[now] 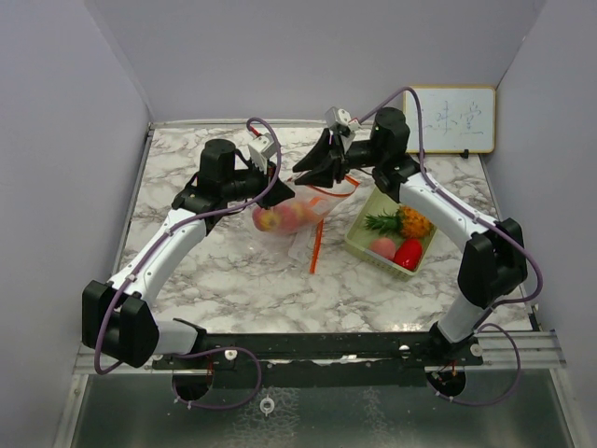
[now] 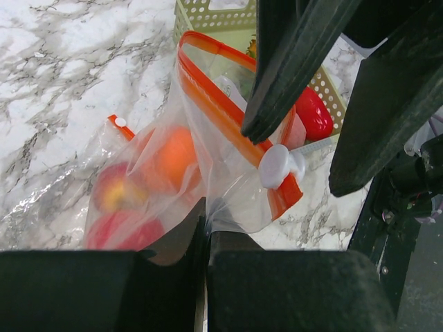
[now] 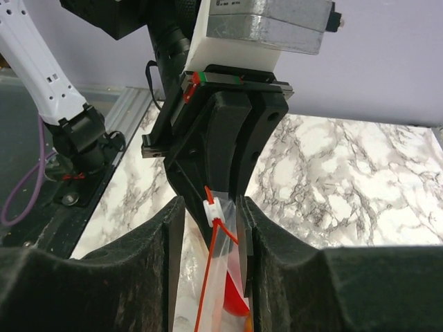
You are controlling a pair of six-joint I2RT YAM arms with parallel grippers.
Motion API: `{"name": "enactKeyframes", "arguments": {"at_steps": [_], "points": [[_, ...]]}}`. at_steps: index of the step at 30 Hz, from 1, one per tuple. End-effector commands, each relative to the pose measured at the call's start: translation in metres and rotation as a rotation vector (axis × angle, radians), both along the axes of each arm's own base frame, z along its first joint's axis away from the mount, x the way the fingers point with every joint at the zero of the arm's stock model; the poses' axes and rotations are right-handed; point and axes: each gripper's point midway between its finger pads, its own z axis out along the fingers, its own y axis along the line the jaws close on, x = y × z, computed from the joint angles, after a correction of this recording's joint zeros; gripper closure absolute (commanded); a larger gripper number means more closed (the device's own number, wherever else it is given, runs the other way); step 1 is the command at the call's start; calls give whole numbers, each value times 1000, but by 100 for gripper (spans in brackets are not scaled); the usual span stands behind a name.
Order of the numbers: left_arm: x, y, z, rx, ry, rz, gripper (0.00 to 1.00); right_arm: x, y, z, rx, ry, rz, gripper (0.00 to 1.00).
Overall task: Place the food in the zip-top bag and seal the zipper
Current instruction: Zip the zipper food storage bag at the center of the board.
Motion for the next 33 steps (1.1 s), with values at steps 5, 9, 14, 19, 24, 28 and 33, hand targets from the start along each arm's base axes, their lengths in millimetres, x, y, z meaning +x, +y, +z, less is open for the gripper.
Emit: {"name": "enactKeyframes", "arguments": {"at_steps": [5, 9, 14, 19, 24, 28, 33], "points": [[-2, 0, 15, -12, -39, -20, 100, 0, 12, -11, -25, 6, -16, 65], [-3, 1, 15, -9, -43, -18, 100, 7, 13, -15, -38, 15, -48, 78], [-4, 2, 16, -7, -46, -16, 100, 15, 11, -20, -68, 10, -106, 97], [0, 2, 16, -1, -41, 0, 93, 28, 9, -21, -86, -3, -183, 98], [2, 0, 24, -17, -62, -8, 72, 31, 11, -18, -83, 4, -192, 98], [4, -2, 34, -37, -81, -13, 68, 32, 12, -17, -83, 8, -191, 98], [5, -6, 47, -67, -120, -24, 69, 32, 13, -16, -83, 12, -183, 98]]}}
